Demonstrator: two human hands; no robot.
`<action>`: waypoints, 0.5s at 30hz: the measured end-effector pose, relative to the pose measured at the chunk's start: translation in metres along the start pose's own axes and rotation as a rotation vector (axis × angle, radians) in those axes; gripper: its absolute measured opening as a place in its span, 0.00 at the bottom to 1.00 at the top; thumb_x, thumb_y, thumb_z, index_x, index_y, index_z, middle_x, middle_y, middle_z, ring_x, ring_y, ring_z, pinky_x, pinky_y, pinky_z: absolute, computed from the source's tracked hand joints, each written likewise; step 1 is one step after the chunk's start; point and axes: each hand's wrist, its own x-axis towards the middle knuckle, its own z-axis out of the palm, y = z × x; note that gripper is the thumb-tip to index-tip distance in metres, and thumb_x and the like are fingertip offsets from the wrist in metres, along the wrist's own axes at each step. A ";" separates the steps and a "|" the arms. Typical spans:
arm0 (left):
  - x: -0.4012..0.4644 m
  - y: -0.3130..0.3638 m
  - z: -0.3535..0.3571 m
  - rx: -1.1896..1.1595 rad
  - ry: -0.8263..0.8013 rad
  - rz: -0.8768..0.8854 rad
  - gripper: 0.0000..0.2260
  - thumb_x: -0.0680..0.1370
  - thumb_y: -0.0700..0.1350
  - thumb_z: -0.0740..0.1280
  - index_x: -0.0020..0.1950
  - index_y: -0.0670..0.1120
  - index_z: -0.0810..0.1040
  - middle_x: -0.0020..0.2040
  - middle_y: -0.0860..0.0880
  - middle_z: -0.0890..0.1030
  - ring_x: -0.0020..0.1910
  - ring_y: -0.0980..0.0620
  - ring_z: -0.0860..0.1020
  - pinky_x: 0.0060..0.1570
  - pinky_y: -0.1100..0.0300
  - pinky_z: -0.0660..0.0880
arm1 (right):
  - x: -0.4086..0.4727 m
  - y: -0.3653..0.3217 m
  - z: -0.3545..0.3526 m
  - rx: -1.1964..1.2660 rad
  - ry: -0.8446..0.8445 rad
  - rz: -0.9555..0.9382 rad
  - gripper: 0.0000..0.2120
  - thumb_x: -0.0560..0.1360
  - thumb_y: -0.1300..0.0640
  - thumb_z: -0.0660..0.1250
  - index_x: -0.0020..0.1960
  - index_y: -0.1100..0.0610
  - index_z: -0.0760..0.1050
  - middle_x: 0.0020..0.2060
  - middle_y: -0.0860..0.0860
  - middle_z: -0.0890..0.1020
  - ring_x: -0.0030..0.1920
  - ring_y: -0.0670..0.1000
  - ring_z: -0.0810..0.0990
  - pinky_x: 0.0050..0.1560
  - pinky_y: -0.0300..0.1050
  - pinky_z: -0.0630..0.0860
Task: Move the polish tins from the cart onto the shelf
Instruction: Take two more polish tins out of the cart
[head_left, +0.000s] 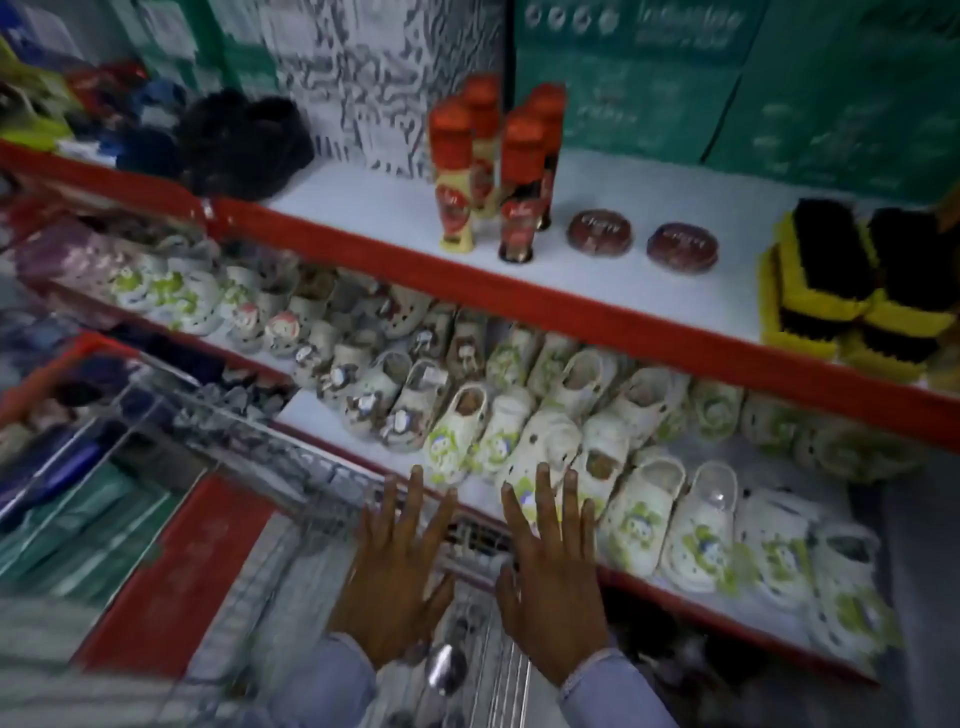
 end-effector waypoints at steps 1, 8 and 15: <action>-0.013 -0.009 0.020 -0.010 -0.053 -0.050 0.37 0.77 0.66 0.56 0.81 0.54 0.47 0.82 0.40 0.45 0.79 0.31 0.48 0.71 0.27 0.53 | -0.008 -0.003 0.020 -0.008 -0.055 0.013 0.46 0.68 0.52 0.71 0.79 0.51 0.52 0.80 0.58 0.47 0.79 0.67 0.45 0.71 0.67 0.48; -0.053 -0.048 0.124 -0.026 -0.368 -0.161 0.29 0.79 0.60 0.51 0.78 0.49 0.62 0.81 0.39 0.45 0.77 0.34 0.47 0.67 0.32 0.49 | -0.036 -0.024 0.154 -0.051 -0.381 0.041 0.40 0.66 0.44 0.73 0.74 0.58 0.66 0.77 0.64 0.58 0.76 0.67 0.48 0.71 0.65 0.48; -0.052 -0.079 0.226 -0.075 -0.692 -0.180 0.43 0.78 0.51 0.67 0.80 0.49 0.38 0.76 0.42 0.29 0.77 0.33 0.33 0.73 0.27 0.38 | -0.043 -0.029 0.291 0.006 -0.612 0.342 0.47 0.65 0.44 0.75 0.77 0.59 0.59 0.78 0.62 0.55 0.78 0.67 0.42 0.75 0.61 0.40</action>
